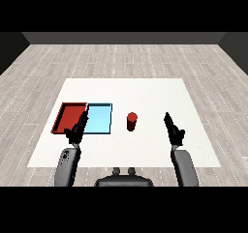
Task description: Pick the red can and put it in the red box
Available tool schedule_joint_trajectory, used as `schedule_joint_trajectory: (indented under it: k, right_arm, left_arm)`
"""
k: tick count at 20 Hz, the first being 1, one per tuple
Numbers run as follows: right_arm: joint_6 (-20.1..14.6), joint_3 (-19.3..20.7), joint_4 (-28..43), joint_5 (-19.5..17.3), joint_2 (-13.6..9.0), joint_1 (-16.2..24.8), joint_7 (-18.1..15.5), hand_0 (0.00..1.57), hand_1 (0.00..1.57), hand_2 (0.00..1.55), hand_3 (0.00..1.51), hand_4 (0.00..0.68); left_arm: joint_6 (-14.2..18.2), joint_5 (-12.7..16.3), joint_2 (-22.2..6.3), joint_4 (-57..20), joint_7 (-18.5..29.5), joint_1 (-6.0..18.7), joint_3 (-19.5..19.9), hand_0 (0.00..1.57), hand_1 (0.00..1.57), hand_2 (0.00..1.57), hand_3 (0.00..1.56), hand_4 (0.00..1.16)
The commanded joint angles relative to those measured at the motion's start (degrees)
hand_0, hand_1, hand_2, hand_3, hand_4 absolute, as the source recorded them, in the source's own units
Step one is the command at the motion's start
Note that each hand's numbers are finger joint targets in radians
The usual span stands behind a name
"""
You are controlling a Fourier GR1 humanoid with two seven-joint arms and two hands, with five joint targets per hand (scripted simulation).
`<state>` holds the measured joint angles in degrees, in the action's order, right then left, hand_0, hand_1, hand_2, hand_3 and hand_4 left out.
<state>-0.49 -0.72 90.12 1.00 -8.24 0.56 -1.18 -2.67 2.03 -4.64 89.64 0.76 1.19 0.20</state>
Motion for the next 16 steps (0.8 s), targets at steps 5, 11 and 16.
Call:
schedule_joint_trajectory:
  k: [5, 11, 16]
  right_arm:
    - [4.0, 4.5, 1.4, 2.5, -0.3, 1.8, -0.9, 0.00, 0.00, 0.00, 0.00, 0.000]
    - [11.0, 6.7, 5.3, 9.8, -0.6, 3.4, -15.6, 0.00, 0.00, 0.00, 0.00, 0.000]
    - [10.5, 4.6, -0.9, 5.6, 1.4, 0.0, -19.4, 0.00, 0.00, 0.00, 0.00, 0.000]
  left_arm:
    - [0.3, -2.4, 0.0, 0.7, 0.4, -0.9, 0.4, 0.00, 0.00, 0.00, 0.00, 0.00]
    - [-2.0, 1.1, 1.6, 4.0, 22.3, -1.6, 3.0, 0.00, 0.00, 0.00, 0.00, 0.00]
    - [-4.8, 4.3, 0.2, 2.9, 23.7, -1.2, 5.2, 0.00, 0.00, 0.00, 0.00, 0.00]
